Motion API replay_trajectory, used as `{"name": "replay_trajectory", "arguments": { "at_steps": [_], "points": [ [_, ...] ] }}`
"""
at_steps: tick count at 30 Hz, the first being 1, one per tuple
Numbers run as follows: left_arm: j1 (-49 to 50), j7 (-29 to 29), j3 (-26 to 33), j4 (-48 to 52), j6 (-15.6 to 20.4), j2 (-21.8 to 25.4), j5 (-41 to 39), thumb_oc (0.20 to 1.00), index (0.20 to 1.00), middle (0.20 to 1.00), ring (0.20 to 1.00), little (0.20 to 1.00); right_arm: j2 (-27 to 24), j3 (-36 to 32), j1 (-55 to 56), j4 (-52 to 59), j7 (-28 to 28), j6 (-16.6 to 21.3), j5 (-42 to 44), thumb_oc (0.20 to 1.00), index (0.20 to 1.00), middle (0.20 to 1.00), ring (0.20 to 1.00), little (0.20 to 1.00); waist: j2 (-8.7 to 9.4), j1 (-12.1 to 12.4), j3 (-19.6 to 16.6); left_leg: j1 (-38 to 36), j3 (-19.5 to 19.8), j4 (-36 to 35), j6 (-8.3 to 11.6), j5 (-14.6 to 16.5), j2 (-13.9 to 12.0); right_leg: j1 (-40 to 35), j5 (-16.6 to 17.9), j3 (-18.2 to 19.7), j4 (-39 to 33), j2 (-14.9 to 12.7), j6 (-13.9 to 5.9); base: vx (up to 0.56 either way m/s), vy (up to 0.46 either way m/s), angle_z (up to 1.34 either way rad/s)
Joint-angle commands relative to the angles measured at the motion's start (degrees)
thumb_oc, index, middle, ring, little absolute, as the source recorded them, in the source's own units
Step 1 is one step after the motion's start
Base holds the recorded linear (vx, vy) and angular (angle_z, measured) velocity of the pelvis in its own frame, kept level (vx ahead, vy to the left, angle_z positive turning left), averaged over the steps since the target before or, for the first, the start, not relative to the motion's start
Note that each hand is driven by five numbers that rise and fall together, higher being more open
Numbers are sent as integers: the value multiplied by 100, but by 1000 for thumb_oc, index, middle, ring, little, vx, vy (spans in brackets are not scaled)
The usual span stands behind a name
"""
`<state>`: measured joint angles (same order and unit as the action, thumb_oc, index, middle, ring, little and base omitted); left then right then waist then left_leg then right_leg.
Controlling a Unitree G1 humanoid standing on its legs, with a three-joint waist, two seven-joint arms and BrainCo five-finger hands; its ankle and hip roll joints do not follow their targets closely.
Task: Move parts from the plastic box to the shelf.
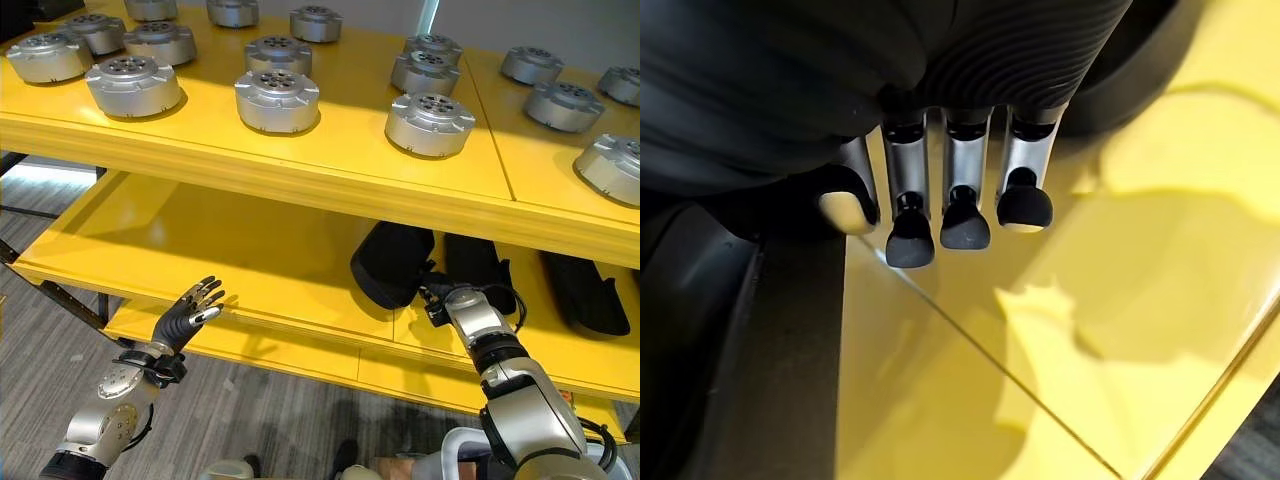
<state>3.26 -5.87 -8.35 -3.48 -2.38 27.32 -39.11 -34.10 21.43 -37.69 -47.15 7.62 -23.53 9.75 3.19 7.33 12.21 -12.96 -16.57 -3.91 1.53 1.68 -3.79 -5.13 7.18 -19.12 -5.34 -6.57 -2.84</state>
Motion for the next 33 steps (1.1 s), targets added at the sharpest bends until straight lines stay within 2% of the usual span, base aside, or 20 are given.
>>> {"name": "replay_trajectory", "arguments": {
  "at_steps": [1, 10, 16, 20, 27, 33],
  "points": [
    [-221, 83, -40, 373, 116, 40, -195, 1000, 1000, 1000, 1000, 1000, -233, 218, -1225, -296, 144, 116, -415, 200, 200, 200, 200, 200, -35, 134, 34, 257, 238, -93, 25, -219, -33, -313, -429, -179, 659, -392, -453, -46, 15, -3],
    [-190, 169, -12, 447, 19, 43, -250, 1000, 1000, 1000, 1000, 1000, -230, 456, -1324, -386, 375, 477, -768, 200, 200, 200, 200, 200, -64, 176, 111, 294, 239, -98, 6, -214, -15, -282, -431, -173, 666, -427, -485, -31, 0, -2],
    [-170, 122, -34, 456, 2, 28, -201, 1000, 1000, 1000, 1000, 1000, -74, 571, -1407, -375, 241, 344, -771, 200, 200, 200, 200, 200, -105, 229, 122, 359, 327, -104, 5, -212, -4, -254, -471, -152, 676, -429, -476, -1, -6, 0],
    [-231, 160, -73, 515, -81, 58, -212, 1000, 1000, 1000, 1000, 1000, -37, 666, -1617, -536, 220, 417, -997, 200, 200, 200, 200, 200, -146, 303, 184, 459, 371, -45, 15, -221, -9, -171, -535, -201, 771, -434, -449, -35, -40, 5],
    [-403, 209, -186, 536, -45, 106, -280, 1000, 1000, 1000, 1000, 1000, -22, 988, -2235, -643, 70, 424, -1158, 200, 200, 200, 200, 200, -262, 431, 483, 746, 489, 29, 54, -279, -26, 83, -564, -228, 863, -459, -438, -60, -38, 6],
    [-641, 324, -299, 691, 141, 175, -519, 1000, 1000, 1000, 1000, 1000, -295, 1224, -3035, -791, -289, 383, -1401, 200, 200, 200, 200, 200, -489, 549, 1165, 1452, 571, 252, 112, -413, -15, 749, -655, -252, 1185, -454, -383, -134, -29, 0]
  ]
}}
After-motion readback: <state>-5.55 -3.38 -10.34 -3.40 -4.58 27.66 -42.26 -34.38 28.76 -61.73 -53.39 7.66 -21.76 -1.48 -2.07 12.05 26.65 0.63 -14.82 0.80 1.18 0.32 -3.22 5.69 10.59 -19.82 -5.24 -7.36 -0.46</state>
